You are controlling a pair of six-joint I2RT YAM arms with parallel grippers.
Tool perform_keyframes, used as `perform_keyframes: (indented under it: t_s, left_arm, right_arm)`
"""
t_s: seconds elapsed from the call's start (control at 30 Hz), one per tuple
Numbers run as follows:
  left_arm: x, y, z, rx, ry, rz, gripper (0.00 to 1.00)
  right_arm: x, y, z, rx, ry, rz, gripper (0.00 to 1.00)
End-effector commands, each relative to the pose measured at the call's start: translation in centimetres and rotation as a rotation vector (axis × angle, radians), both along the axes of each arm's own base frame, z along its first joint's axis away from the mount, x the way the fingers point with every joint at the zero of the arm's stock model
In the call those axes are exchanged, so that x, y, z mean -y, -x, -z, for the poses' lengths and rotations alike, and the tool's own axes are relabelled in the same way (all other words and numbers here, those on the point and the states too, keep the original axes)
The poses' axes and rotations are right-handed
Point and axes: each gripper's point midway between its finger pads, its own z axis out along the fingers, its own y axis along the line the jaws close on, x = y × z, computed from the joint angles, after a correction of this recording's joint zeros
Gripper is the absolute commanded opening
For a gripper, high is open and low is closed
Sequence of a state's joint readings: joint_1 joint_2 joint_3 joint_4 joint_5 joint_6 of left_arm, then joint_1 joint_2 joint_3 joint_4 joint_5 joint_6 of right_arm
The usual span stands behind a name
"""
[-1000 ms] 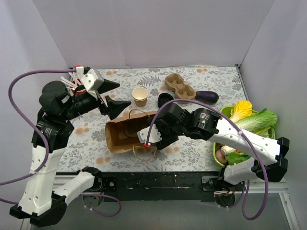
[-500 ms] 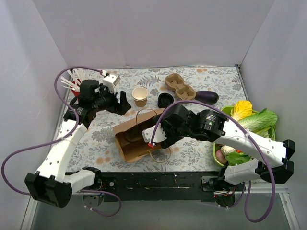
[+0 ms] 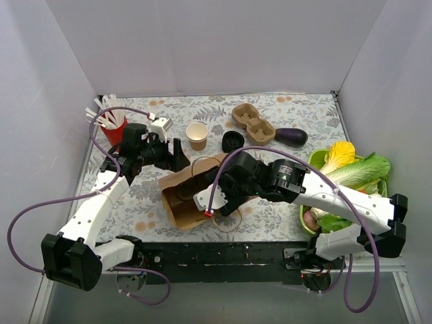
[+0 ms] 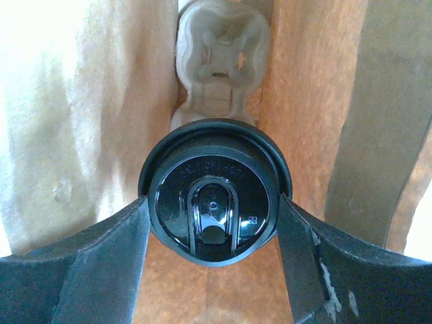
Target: Pack the takeout coffee
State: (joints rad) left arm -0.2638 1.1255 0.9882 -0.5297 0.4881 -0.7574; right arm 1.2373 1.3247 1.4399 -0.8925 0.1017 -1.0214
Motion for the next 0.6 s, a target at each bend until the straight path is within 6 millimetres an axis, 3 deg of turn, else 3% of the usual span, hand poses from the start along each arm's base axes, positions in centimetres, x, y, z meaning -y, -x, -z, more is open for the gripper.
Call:
perform_keyframes:
  t_s: [0.0, 0.23, 0.57]
  left_arm:
    - [0.6, 0.4, -0.1, -0.013, 0.056, 0.013, 0.75]
    - [0.6, 1.0, 0.1, -0.021, 0.06, 0.024, 0.75]
    - [1.1, 1.7, 0.6, -0.033, 0.08, 0.068, 0.75]
  right_arm:
    - [-2.8, 0.2, -0.7, 0.027, -0.084, -0.084, 0.01]
    - [-2.8, 0.4, 0.9, -0.038, -0.094, -0.026, 0.01]
    - [-1.6, -1.9, 2.6, -0.046, -0.082, 0.126, 0.01]
